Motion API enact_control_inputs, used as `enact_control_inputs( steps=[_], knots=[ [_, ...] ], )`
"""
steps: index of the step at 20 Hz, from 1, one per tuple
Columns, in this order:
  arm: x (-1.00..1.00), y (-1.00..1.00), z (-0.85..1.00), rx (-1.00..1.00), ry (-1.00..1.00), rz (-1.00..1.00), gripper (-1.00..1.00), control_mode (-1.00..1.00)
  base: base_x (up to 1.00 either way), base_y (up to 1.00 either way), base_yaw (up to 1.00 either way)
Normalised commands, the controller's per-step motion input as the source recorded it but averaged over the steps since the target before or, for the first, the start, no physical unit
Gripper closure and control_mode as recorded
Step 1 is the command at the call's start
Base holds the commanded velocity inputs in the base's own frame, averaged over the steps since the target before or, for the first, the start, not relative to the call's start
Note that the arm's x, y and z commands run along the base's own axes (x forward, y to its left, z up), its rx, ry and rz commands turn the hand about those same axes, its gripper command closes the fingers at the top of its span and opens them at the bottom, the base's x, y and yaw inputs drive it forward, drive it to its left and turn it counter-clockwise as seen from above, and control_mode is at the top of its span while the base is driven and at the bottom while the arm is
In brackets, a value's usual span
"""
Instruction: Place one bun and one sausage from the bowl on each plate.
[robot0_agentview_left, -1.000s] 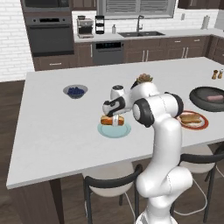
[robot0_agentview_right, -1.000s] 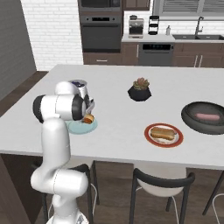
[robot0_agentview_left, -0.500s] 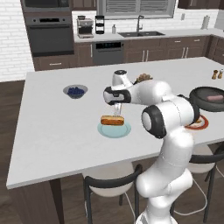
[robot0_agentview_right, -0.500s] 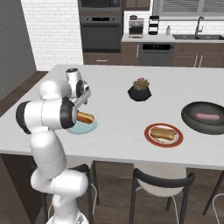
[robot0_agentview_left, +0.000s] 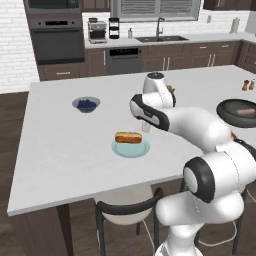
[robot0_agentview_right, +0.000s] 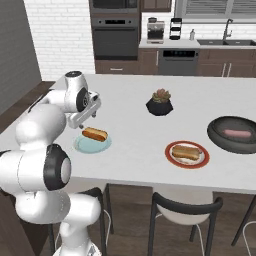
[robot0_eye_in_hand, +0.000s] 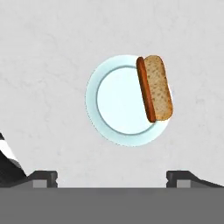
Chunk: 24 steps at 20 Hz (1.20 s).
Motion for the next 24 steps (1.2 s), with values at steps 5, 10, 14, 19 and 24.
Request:
enact_control_inputs(
  steps=[5,10,14,19,24],
  knots=[
    [-1.00,0.00,0.40,0.05,0.02,-0.12,-1.00,-1.00,0.00,0.00,0.00],
    [-0.60,0.00,0.04,0.00,0.03,-0.07,-1.00,1.00,-0.40,-0.11,-0.07],
    [0.00,0.00,0.00,0.00,0.00,0.00,-1.00,1.00,-0.66,-0.78,-0.14],
    [0.00,0.00,0.00,0.00,0.00,0.00,-1.00,1.00,0.04,-1.00,-0.05],
    [0.00,0.00,0.00,0.00,0.00,0.00,-1.00,1.00,0.22,-1.00,0.01]
  ],
)
